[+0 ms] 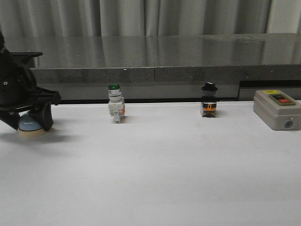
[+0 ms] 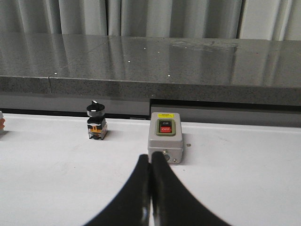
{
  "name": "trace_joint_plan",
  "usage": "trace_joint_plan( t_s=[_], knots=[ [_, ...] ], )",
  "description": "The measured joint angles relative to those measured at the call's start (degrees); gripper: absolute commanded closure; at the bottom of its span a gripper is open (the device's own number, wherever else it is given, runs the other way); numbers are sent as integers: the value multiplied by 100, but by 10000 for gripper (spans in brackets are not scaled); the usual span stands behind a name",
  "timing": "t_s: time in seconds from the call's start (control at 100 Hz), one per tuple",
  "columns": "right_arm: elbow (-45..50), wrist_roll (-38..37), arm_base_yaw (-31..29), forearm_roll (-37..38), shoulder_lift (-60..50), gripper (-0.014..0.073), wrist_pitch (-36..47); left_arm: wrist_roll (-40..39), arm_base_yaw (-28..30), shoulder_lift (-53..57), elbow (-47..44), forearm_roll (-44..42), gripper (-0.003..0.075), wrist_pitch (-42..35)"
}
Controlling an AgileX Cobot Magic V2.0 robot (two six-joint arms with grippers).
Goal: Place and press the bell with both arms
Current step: 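Lift the bell and carry it toward the table center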
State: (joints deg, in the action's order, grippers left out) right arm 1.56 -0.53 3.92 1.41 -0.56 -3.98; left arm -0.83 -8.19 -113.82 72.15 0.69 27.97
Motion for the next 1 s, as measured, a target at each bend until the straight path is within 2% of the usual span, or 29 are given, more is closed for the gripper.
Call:
trace_joint_plan(
  t_s=[0.06, 0.26, 0.4, 0.71, 0.87, 1.0],
  knots=[
    [0, 0, 0, 0, 0, 654, 0, 0, 0, 0, 0, 0, 503, 0],
    [0, 0, 0, 0, 0, 654, 0, 0, -117, 263, 2, 0, 503, 87],
    [0, 0, 0, 0, 0, 654, 0, 0, -461, 806, 2, 0, 503, 241],
    [6, 0, 0, 0, 0, 654, 0, 9, -1841, 1201, 2, 4, 503, 576],
    [6, 0, 0, 0, 0, 654, 0, 9, -2619, 1151, 2, 18, 503, 517],
    [6, 0, 0, 0, 0, 654, 0, 9, -3021, 923, 2, 28, 503, 369]
  ],
)
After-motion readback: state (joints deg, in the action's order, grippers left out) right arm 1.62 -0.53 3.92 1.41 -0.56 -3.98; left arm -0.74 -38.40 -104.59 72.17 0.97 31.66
